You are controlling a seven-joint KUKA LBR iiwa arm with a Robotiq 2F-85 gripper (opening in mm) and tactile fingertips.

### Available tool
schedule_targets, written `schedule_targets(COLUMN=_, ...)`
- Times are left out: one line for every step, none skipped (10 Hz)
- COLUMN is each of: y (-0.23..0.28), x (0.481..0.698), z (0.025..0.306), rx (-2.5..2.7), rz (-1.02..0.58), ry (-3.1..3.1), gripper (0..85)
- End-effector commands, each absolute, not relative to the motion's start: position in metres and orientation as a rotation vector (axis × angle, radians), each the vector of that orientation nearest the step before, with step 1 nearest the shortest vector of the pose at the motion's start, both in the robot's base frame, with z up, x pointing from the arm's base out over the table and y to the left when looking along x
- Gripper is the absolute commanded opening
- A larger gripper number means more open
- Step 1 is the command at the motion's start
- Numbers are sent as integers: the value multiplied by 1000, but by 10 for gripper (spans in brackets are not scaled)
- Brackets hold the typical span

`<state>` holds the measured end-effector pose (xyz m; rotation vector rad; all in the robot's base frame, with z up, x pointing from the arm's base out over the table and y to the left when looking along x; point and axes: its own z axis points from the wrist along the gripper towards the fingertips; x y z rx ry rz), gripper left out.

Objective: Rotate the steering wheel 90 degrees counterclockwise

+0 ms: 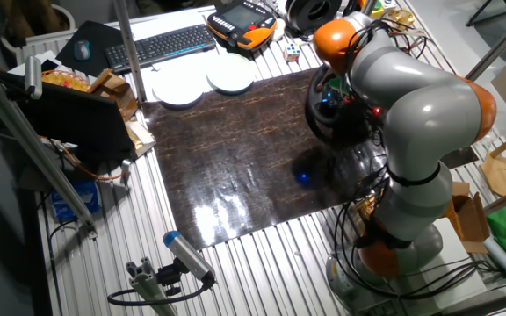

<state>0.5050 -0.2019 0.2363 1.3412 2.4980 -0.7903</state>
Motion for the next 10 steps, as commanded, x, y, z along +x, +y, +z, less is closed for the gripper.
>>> schedule_targets(y=-203, x=506, z=236, rx=1318, rz=-788, ry=2515, gripper=7)
schedule_targets(y=-204, x=509, z=236, rx=1280, rz=-794, ry=2539, gripper=7)
schedule_targets(y=-207, x=510, z=238, rx=1243, rz=-786, ry=2569, gripper=7)
schedule_targets(y=-211, x=512, z=241, rx=1209, rz=-775, ry=2602, gripper=7)
schedule_targets(y=-214, x=514, z=243, rx=1186, rz=-774, ry=2621, gripper=7)
schedule_targets(y=-215, x=515, z=246, rx=1172, rz=-775, ry=2632, gripper=7)
schedule_targets(y=-215, x=516, z=246, rx=1151, rz=-786, ry=2638, gripper=7)
schedule_targets(y=-215, x=516, z=246, rx=1126, rz=-792, ry=2650, gripper=7)
schedule_targets(y=-216, x=517, z=247, rx=1099, rz=-798, ry=2665, gripper=7)
schedule_targets(y=-217, x=519, z=247, rx=1068, rz=-795, ry=2686, gripper=7)
